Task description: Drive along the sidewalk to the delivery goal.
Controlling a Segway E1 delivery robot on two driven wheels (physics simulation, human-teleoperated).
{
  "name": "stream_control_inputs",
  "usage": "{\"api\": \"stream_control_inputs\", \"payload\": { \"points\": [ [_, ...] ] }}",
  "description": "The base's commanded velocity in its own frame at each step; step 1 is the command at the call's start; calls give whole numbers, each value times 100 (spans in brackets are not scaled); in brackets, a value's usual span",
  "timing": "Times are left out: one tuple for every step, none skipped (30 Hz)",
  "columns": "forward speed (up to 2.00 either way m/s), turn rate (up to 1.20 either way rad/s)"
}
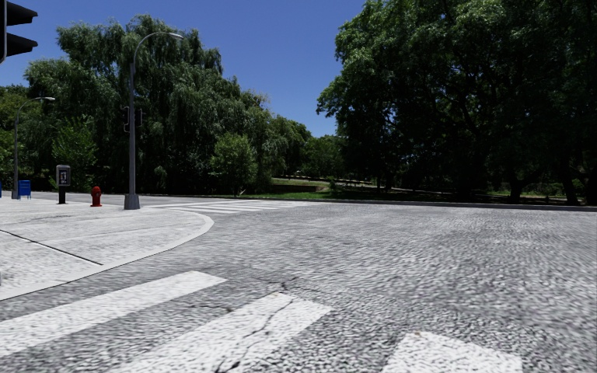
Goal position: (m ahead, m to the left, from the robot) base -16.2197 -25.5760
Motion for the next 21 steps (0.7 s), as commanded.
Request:
{"api": "stream_control_inputs", "payload": {
  "points": [
    [0, 0],
    [0, 0],
    [0, 0],
    [0, 0],
    [0, 0],
    [0, 0],
    [0, 0],
    [0, 0],
    [0, 0],
    [0, 0],
    [0, 0],
    [0, 0],
    [0, 0],
    [0, 0],
    [0, 0],
    [0, 0],
    [0, 0],
    [0, 0],
    [0, 0],
    [0, 0],
    [0, 0]
  ]
}}
